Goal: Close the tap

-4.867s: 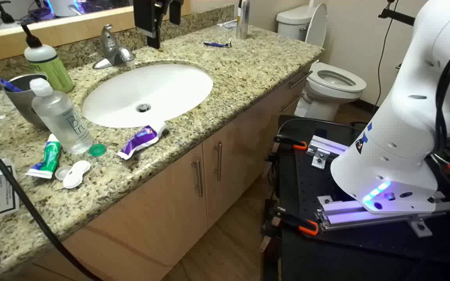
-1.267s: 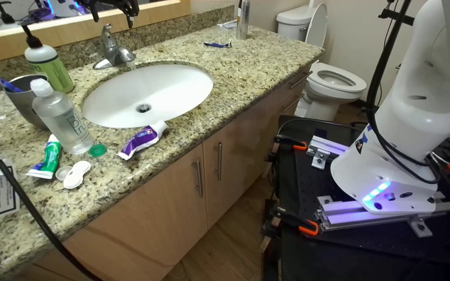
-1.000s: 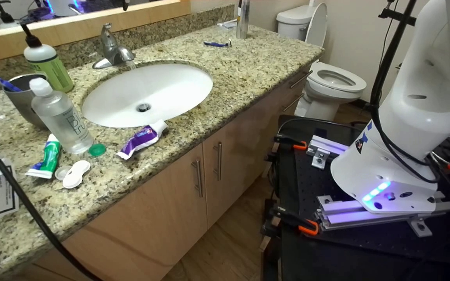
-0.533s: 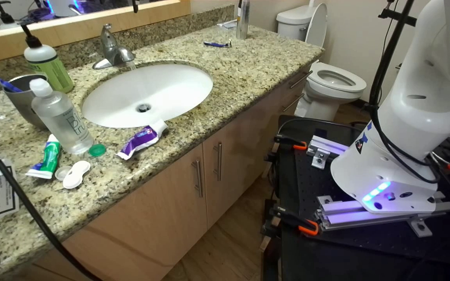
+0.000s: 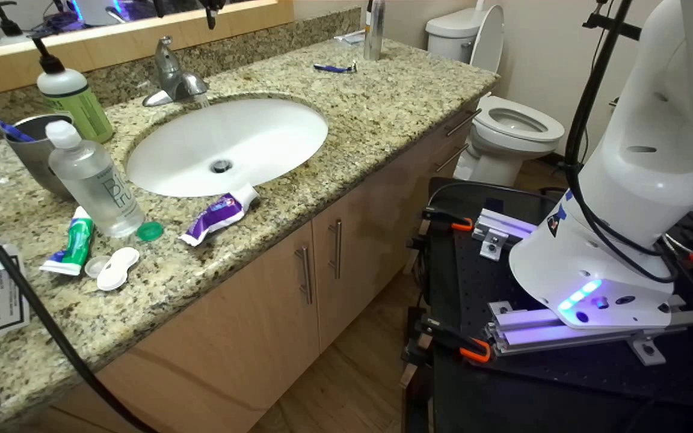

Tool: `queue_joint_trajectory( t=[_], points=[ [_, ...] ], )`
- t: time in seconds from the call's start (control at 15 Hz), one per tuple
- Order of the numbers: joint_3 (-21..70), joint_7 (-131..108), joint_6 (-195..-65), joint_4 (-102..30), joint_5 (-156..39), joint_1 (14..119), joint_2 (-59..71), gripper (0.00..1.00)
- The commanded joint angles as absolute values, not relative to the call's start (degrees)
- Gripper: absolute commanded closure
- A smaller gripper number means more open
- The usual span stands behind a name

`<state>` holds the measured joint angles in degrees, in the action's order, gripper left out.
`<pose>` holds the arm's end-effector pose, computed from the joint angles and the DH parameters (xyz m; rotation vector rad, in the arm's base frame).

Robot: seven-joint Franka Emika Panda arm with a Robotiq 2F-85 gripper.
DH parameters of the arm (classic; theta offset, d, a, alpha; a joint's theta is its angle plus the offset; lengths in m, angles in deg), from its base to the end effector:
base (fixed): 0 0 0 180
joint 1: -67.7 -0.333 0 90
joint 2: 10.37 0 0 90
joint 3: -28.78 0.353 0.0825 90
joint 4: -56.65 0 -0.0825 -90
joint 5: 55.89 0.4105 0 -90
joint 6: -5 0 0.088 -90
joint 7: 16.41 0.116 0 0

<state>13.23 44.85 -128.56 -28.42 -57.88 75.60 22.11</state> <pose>0.7277 -0.2722 0.3950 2.3278 -1.9524 0.5145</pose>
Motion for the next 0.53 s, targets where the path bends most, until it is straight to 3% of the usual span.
queue_joint_trajectory(
  t=[0.0, 0.47],
  points=[
    [13.17, 44.28, -123.35, -24.44, -59.15, 75.35, 27.58, 0.00],
    [13.48, 43.15, -115.72, -17.19, -60.40, 75.53, 32.81, 0.00]
  ],
)
